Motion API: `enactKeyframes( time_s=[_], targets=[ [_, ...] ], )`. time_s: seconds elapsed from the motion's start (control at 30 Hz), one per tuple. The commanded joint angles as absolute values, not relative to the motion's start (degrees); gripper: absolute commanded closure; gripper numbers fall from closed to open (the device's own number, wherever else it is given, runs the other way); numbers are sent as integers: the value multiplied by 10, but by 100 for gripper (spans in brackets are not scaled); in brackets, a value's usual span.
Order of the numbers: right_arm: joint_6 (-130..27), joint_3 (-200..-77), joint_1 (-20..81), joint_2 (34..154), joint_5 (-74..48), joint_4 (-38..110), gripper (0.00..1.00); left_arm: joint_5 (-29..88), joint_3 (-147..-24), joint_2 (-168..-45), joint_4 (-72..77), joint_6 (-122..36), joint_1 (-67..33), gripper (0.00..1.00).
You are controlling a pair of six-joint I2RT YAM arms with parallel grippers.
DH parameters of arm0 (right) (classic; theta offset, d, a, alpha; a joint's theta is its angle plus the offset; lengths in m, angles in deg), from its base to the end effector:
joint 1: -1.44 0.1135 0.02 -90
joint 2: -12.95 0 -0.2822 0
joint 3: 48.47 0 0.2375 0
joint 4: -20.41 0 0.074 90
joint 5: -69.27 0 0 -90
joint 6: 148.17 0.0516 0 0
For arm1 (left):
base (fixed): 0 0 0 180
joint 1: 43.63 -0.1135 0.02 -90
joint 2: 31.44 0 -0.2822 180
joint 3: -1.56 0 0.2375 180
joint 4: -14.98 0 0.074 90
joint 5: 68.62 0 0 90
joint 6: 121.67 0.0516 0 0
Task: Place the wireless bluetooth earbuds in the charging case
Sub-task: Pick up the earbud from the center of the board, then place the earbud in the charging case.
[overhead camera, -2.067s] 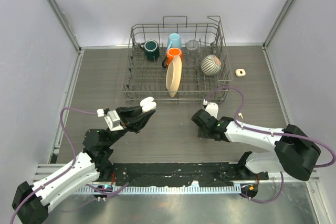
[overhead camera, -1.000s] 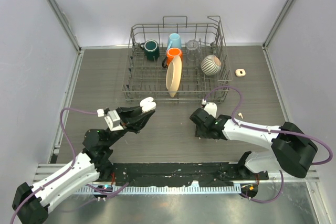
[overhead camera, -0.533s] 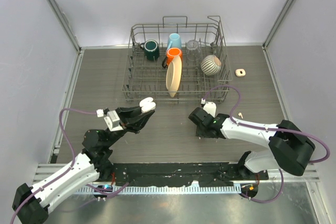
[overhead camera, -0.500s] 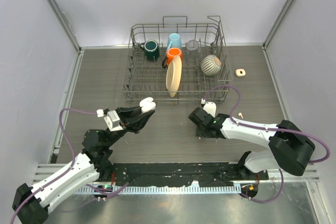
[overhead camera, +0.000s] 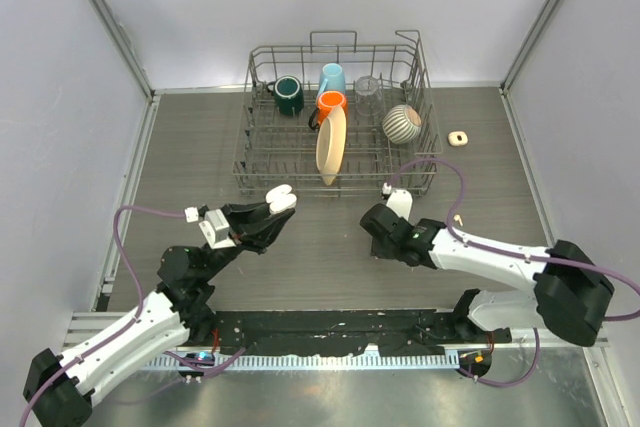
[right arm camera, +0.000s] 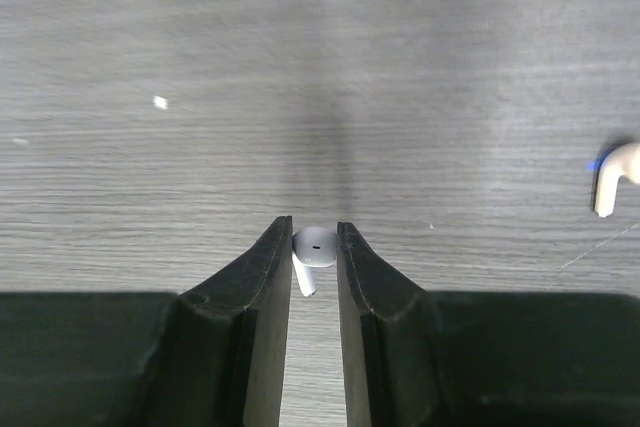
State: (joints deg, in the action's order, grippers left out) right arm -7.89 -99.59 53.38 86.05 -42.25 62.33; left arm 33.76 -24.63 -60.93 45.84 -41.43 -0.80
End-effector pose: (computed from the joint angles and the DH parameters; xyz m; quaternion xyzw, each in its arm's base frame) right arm 0.1455 0.1552 0.1851 0.0283 0.9576 0.0585 0.2808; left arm 0.0818 -0.0909 0.2963 0.2351 0.4678 -0.4267 0.7375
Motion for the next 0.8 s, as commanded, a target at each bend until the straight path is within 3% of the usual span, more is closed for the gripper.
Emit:
enactKeyframes(
  time_s=[0.0,0.4,0.77],
  targets=[
    [-99,-1046,551,788,-503,592,93,318,-263,-616,482,-406,-9,100],
    [-234,-1127,688,713,-714,408,98,299,-264,-655,530,-423,-9,100],
    [-492,-1099,815,728,-799,9,99,295,-264,-667,543,-429,-9,100]
  ],
)
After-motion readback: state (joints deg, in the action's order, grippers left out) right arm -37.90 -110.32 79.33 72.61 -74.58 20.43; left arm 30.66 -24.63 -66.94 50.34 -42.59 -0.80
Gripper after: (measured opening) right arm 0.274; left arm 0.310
